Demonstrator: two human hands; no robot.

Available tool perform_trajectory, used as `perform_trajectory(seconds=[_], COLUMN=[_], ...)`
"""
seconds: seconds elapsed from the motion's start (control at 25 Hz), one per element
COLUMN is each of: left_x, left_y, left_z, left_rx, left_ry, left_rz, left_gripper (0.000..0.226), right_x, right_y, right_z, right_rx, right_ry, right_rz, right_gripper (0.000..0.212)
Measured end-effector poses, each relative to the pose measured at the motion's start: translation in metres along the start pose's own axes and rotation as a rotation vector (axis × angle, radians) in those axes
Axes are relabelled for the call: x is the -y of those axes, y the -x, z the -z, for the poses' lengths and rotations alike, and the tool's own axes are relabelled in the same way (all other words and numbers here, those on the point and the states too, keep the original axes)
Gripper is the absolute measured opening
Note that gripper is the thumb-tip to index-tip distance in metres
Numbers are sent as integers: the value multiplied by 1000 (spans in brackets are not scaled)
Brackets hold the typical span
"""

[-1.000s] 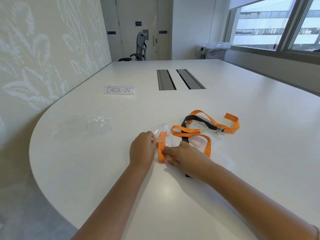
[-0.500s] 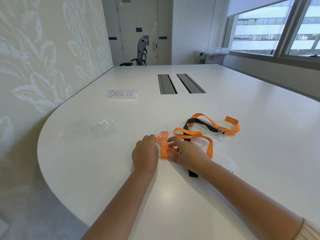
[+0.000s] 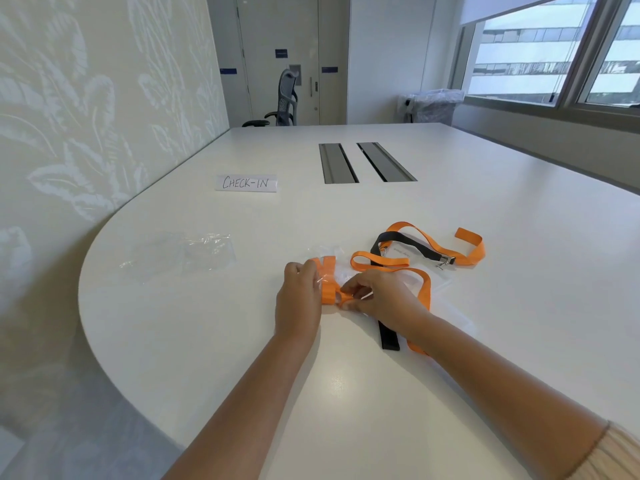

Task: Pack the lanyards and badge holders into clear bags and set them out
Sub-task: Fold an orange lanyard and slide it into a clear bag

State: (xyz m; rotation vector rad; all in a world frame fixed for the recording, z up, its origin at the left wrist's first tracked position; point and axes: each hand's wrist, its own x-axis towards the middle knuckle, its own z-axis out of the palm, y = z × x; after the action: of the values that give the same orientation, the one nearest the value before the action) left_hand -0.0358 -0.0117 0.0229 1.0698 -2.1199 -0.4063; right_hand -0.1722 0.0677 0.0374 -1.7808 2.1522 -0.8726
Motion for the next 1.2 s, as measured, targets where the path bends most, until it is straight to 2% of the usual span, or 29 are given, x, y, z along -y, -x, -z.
perform_trajectory(seconds=[0.12, 0.32, 0.4, 0.48, 0.6, 0.72, 0.84, 1.08, 1.2], left_x=[3, 5, 7, 8, 5, 2, 1, -8, -11], left_y=[-1, -6, -9, -10, -8, -6, -4, -1, 2], left_z=[-1, 3, 6, 8, 9, 9, 8, 3, 4], left_rx=[-29, -23, -33, -37, -40, -17, -20, 12, -5], left_ry=[206, 297, 308, 353, 387, 352, 339, 410, 287], left_rz=[96, 233, 275, 306, 329, 311, 274, 195, 82], left_gripper=[16, 17, 16, 16, 15, 12, 14, 10, 13], right_x=[2, 6, 5, 2, 2, 4, 3, 2, 4], right_y=[-1, -1, 0, -1, 0, 2, 0, 0, -1], right_z=[-4, 0, 4, 8, 8, 0, -3, -1, 2], right_rx=[-37, -63, -70, -87, -73, -77, -135, -248, -308], right_ry=[-13, -39, 4, 32, -123, -334, -354, -377, -290], right_rz=[24, 44, 98, 93, 17, -46, -97, -158, -159], right_gripper=[20, 18, 24, 40, 49, 28, 16, 12, 18])
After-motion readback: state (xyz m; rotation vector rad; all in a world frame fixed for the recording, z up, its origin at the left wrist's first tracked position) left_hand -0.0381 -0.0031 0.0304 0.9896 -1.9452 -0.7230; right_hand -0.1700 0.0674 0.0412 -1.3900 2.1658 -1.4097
